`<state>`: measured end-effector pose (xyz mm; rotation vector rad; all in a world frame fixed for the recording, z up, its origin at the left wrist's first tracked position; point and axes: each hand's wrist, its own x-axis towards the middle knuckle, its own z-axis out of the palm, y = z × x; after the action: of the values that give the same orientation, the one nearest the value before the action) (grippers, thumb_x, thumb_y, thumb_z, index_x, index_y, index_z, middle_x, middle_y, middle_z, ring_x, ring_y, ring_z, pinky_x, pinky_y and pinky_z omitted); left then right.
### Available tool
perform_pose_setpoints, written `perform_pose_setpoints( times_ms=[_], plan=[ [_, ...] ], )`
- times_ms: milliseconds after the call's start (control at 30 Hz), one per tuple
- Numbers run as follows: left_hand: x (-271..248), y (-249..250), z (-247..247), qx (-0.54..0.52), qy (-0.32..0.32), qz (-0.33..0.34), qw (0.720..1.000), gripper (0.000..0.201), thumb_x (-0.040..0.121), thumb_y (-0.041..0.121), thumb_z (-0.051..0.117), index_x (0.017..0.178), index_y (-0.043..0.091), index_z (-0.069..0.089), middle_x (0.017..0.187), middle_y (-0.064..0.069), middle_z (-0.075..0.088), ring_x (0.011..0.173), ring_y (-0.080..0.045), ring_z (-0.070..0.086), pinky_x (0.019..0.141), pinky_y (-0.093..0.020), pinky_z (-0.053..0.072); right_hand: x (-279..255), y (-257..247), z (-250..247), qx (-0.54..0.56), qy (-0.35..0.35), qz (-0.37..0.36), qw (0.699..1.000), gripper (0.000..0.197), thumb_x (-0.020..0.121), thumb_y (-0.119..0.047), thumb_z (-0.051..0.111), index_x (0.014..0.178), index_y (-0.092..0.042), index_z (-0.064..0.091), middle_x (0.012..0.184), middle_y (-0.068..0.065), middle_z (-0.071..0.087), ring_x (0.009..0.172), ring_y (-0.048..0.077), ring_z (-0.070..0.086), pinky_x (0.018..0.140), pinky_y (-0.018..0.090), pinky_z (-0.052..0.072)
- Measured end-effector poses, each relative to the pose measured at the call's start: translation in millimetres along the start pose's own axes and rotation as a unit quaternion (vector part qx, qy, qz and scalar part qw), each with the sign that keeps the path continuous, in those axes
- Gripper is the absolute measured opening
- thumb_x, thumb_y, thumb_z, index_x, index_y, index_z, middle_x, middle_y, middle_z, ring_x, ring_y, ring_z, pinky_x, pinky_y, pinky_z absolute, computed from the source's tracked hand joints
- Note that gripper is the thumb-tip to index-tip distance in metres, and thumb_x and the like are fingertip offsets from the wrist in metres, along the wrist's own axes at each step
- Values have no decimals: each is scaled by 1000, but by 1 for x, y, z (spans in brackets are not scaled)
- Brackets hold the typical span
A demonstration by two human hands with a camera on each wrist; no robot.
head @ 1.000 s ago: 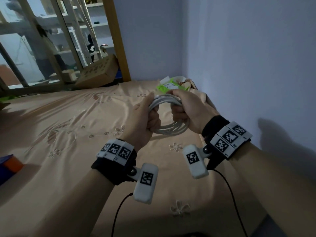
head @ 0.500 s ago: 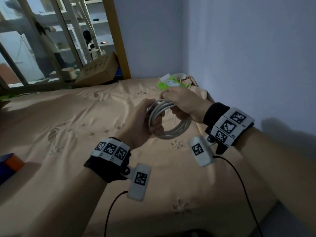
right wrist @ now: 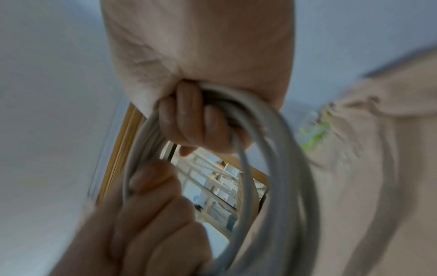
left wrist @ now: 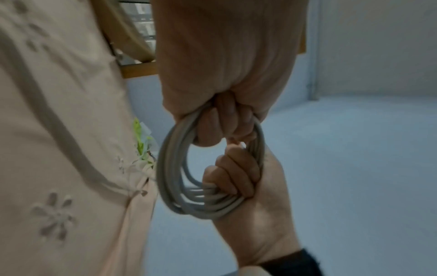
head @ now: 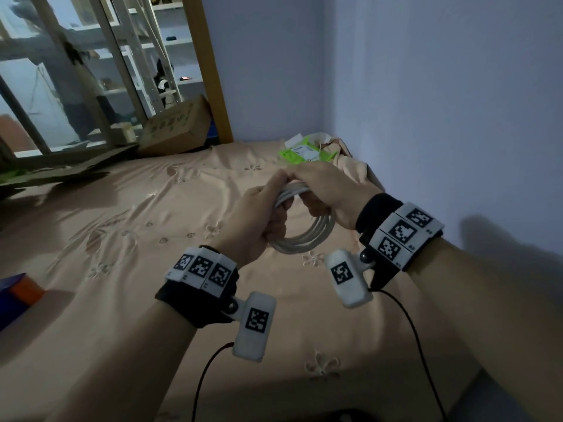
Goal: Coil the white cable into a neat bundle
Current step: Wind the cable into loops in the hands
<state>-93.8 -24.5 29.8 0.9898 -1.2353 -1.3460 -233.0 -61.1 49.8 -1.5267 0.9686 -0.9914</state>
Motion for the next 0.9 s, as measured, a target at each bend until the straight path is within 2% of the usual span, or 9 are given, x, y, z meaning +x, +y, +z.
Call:
perform_pose_setpoints(
  times_ms=[100, 233, 300, 367, 467, 567, 633, 767, 900],
  plan=[
    [0, -3, 1, -112, 21, 21, 993, 51, 102, 42, 40, 63, 11, 47, 44, 3, 19, 36, -11, 14, 42, -26, 12, -4, 2, -5, 169, 4, 38, 985, 32, 97, -29, 48, 67, -19, 49, 43, -6, 24, 34, 9, 16, 39, 23, 13],
    [-2, -16, 6, -171, 33, 47, 984, 59, 103, 44, 37, 54, 15, 51, 43, 3, 20, 35, -10, 15, 40, -25, 15, -9, 9, 0, 269, 41, 54, 961, 37, 99, -33, 49, 66, -19, 51, 40, -6, 22, 32, 9, 14, 38, 21, 10],
    [-4, -22, 6, -156, 19, 55, 986, 55, 103, 46, 36, 62, 12, 50, 44, 3, 21, 38, -11, 16, 42, -25, 19, -9, 10, 0, 266, 53, 50, 961, 36, 101, -34, 47, 70, -17, 53, 41, -5, 23, 31, 9, 15, 37, 19, 11],
    [-5, -23, 2, -127, -8, 52, 991, 53, 102, 46, 34, 69, 9, 52, 46, 1, 24, 41, -12, 21, 47, -26, 29, -9, 9, -4, 241, 50, 35, 969, 35, 101, -33, 47, 71, -16, 53, 42, -4, 23, 32, 9, 16, 37, 18, 13],
    [-5, -12, -4, -55, -40, 28, 997, 53, 103, 45, 33, 75, 6, 56, 51, -3, 33, 45, -16, 30, 57, -30, 41, -5, 4, -8, 123, 40, -1, 992, 31, 100, -28, 48, 73, -14, 54, 44, -2, 27, 32, 10, 19, 38, 17, 16],
    [-2, -2, 0, 24, -25, 0, 999, 54, 100, 52, 38, 73, 8, 53, 50, -1, 32, 41, -15, 27, 45, -26, 33, 0, 0, 0, -73, 44, -49, 995, 31, 98, -24, 50, 86, 4, 58, 55, 14, 44, 35, 14, 30, 37, 18, 20],
    [0, 1, 6, 33, 16, -6, 999, 52, 99, 52, 43, 67, 11, 48, 48, 2, 28, 38, -11, 22, 39, -21, 24, 3, -3, 5, -108, 52, -60, 991, 33, 97, -20, 48, 91, 11, 56, 62, 19, 48, 37, 16, 33, 35, 18, 23],
    [0, 5, 10, -40, 67, -1, 997, 49, 98, 43, 51, 58, 15, 44, 42, 5, 26, 35, -10, 17, 41, -23, 11, 0, -5, 6, 13, 42, -38, 998, 28, 97, -28, 50, 78, -9, 58, 53, 9, 39, 37, 14, 28, 38, 21, 21],
    [0, 7, 8, -163, 91, -12, 982, 49, 98, 36, 49, 54, 16, 38, 40, 5, 18, 33, -10, 13, 40, -25, 8, -11, -1, 5, 153, 31, 14, 988, 41, 98, -40, 49, 63, -21, 41, 48, -2, 23, 38, 12, 17, 38, 23, 16]
  ],
)
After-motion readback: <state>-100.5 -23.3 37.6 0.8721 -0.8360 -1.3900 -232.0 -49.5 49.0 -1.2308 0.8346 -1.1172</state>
